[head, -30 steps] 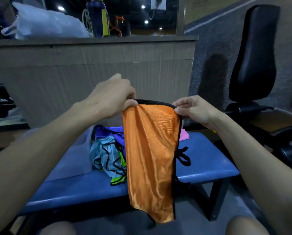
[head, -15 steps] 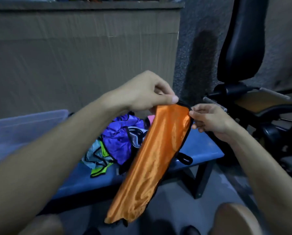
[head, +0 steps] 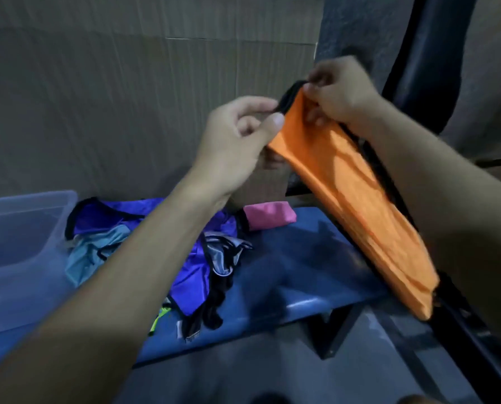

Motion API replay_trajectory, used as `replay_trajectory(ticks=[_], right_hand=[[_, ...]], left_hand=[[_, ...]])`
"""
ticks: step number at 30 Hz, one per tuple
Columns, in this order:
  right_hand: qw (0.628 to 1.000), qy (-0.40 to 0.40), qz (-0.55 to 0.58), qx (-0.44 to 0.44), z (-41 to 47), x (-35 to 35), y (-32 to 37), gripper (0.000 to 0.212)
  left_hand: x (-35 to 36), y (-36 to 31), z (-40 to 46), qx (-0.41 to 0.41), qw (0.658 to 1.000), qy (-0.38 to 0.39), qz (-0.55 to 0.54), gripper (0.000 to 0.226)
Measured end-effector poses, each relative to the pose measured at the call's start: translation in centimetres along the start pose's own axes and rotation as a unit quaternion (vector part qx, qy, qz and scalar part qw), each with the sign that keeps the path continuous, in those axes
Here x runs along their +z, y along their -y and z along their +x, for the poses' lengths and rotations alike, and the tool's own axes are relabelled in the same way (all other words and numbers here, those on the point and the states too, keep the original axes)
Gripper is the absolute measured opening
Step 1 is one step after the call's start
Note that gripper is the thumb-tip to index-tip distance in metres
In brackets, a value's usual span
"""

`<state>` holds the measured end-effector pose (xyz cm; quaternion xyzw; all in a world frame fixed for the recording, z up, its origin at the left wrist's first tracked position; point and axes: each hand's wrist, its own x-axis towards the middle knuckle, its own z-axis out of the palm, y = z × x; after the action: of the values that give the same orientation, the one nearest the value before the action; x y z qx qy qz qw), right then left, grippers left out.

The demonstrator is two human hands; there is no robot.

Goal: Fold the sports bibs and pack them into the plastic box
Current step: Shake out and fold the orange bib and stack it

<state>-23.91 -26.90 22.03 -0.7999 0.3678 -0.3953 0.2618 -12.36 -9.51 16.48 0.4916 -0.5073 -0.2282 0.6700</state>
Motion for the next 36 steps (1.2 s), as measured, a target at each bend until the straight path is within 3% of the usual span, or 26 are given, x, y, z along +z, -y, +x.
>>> replay_trajectory(ticks=[6, 9, 17, 22, 25, 27, 29, 32, 36], right_hand=[[0.987, 0.157, -0.028, 0.004, 0.4, 18.9, -3.5, 0.012], [0.979, 0.201, -0.021, 0.002, -1.5, 26.6, -5.2, 0.012], [0.985, 0.157, -0.039, -0.054, -4.4, 33.8, -4.0, 0.011], [0.988, 0.123, 0.001, -0.095, -5.7, 33.4, -3.9, 0.017], [0.986, 0.062, 0.085, -0.128, -6.9, 30.2, -5.2, 0.024], [0.986, 0.042, 0.1, -0.123, -7.8, 27.0, -7.3, 0.019], [0.995, 0.008, 0.057, -0.076, -8.8, 23.1, -11.3, 0.013], [0.995, -0.076, -0.061, 0.029, -10.2, 17.1, -19.5, 0.01], [0.95, -0.105, -0.21, 0.203, -11.7, 10.5, -27.8, 0.028]], left_hand=[[-10.2, 9.8, -3.9, -0.072, 0.972, -0.072, 0.209, 0.024], [-14.2, 14.1, -7.2, -0.116, 0.954, -0.105, 0.257, 0.024], [-18.5, 15.9, -9.6, -0.079, 0.912, -0.147, 0.375, 0.018], [-19.1, 16.1, -10.9, -0.027, 0.821, -0.172, 0.543, 0.032], [-15.4, 16.5, -9.7, 0.049, 0.826, -0.072, 0.557, 0.033], [-13.2, 17.5, -9.1, 0.074, 0.812, -0.003, 0.579, 0.035], [-11.5, 18.5, -8.5, 0.07, 0.804, 0.012, 0.591, 0.038], [-8.4, 19.7, -7.8, 0.082, 0.818, 0.032, 0.568, 0.038], [-2.6, 22.6, -7.4, 0.126, 0.825, 0.139, 0.534, 0.035]])
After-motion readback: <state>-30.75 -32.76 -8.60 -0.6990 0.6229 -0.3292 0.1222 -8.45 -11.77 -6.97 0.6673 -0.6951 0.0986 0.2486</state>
